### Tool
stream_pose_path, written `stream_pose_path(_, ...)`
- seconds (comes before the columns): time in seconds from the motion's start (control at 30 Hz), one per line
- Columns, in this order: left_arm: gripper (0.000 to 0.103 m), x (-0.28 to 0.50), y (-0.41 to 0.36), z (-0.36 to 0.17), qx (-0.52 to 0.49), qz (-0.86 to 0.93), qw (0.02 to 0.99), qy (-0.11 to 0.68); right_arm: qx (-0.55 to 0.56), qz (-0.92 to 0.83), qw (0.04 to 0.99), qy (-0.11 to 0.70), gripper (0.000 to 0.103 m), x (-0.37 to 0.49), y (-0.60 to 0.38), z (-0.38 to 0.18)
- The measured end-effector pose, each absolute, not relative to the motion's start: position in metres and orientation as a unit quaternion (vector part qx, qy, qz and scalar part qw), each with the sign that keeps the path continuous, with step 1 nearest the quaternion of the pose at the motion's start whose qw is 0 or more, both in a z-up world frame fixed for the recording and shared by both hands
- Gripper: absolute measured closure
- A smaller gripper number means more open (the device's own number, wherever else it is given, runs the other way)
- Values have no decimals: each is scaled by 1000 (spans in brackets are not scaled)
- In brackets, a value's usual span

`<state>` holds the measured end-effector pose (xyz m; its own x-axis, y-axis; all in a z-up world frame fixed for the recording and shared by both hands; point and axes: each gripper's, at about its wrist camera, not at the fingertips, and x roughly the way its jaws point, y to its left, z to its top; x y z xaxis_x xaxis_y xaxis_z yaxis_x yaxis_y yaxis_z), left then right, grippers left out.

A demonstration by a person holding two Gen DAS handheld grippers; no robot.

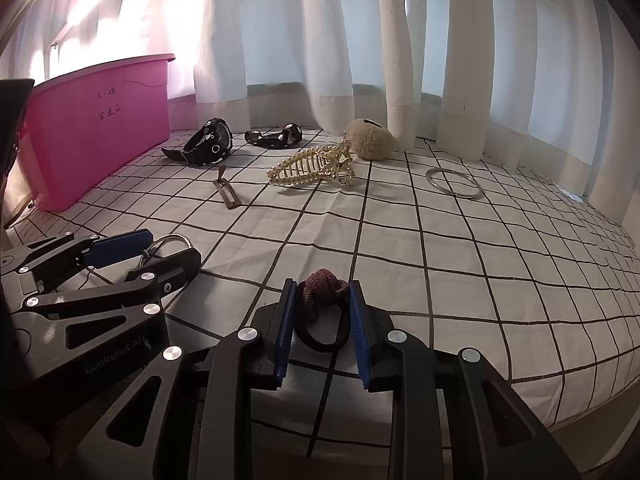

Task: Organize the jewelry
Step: 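Close the left tool on the silver bangle while the right tool grasps the pink-knotted black hair tie, then carry the bangle in the left tool while the right tool carries the hair tie to the basin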

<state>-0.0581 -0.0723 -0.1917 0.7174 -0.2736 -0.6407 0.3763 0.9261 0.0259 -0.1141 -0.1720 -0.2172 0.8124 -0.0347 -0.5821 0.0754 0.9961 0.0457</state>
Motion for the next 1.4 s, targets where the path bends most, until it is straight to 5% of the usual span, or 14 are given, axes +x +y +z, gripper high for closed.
stream_pose_path(0.97, 57, -58, -52, -153, 43, -152, 932, 325, 33, -18, 960, 277, 80, -118, -166, -179)
stream_pose_path(1.4, 57, -55, -33, -78, 29, -106, 950, 292, 23, 13, 966, 255, 80, -107, -163, -119)
